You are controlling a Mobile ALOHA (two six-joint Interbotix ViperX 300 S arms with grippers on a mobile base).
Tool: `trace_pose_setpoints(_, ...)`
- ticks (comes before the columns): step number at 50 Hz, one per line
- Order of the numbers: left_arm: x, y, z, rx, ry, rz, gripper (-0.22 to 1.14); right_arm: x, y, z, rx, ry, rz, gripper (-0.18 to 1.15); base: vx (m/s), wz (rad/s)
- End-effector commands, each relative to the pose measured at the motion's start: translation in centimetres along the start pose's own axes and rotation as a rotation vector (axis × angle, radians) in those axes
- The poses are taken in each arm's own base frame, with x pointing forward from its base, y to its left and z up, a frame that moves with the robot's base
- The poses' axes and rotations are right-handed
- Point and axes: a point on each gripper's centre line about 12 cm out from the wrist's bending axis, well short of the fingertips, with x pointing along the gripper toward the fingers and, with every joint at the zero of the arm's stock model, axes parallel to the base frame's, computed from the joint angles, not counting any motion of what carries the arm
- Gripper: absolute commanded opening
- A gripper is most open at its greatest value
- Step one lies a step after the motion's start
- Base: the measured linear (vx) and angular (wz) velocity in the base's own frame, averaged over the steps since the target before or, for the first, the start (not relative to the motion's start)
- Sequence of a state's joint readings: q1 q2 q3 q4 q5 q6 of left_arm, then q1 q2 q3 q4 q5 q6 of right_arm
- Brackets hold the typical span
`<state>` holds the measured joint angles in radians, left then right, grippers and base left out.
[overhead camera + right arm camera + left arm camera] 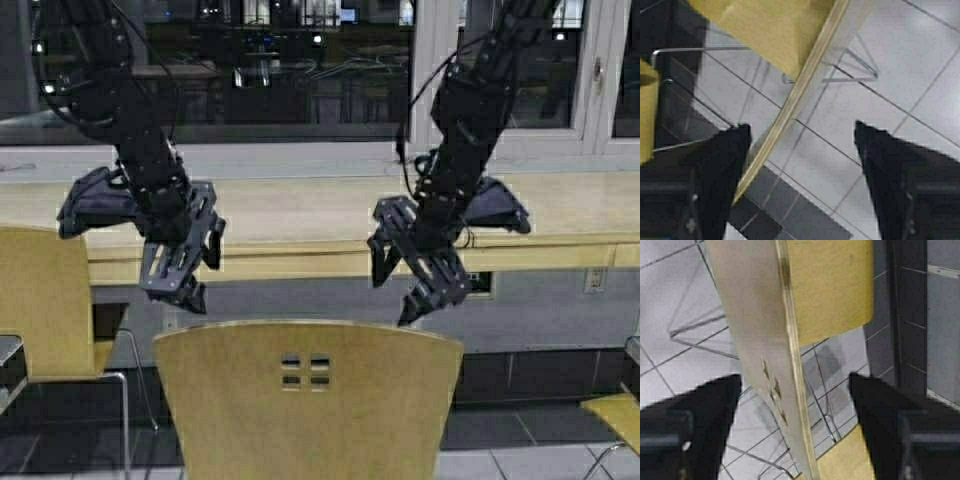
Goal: Push the chairs under the table
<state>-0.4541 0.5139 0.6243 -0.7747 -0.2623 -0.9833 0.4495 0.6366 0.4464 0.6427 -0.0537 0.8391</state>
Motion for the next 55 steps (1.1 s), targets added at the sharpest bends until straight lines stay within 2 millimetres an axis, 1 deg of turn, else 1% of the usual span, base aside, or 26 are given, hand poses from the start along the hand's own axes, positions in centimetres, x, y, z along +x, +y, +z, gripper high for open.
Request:
trace_pose_setpoints(1, 0.3, -0.7, -0.2, -0.008, 0.001, -0.017, 0.97, 0.0, 1.2, -0.1, 0.001, 0.008, 0.020, 0.96, 0.09, -0.03)
trace_pose_setpoints(10, 1.4, 0.3, -0.3, -0.001, 0.004, 0.022, 0.97, 1.2, 0.2, -0.3, 0.014, 0.011, -0.010, 0.96, 0.07, -0.03)
trace_pose_setpoints(19, 2.9, 0.5, -0.6, -0.001, 0.008, 0.035, 0.97, 3.0, -0.4, -0.3, 0.025, 0.018, -0.037, 0.96, 0.05, -0.02)
trace_pose_setpoints(24, 3.9, 0.9, -0.8, 0.000, 0.009, 0.049, 0.97, 3.9, -0.6, -0.5, 0.024, 0.030, -0.051, 0.96, 0.03, -0.01)
trace_pose_setpoints(34, 7.0, 1.3, -0.7, -0.010, -0.003, 0.065, 0.97, 5.9, -0.7, 0.0, 0.039, 0.025, -0.057, 0.96, 0.02, -0.01)
trace_pose_setpoints(44, 9.9, 2.3, -0.3, -0.020, -0.015, 0.085, 0.97, 8.4, -2.4, 0.0, 0.043, 0.026, -0.095, 0.96, 0.00, 0.00)
trace_pose_setpoints(48, 11.0, 2.6, 0.1, -0.028, -0.022, 0.091, 0.97, 9.3, -2.7, 0.1, 0.047, 0.026, -0.102, 0.96, 0.00, 0.00)
trace_pose_setpoints(55, 12.1, 3.0, 0.2, -0.033, -0.026, 0.095, 0.97, 10.5, -2.9, 0.2, 0.039, 0.027, -0.105, 0.96, 0.00, 0.00)
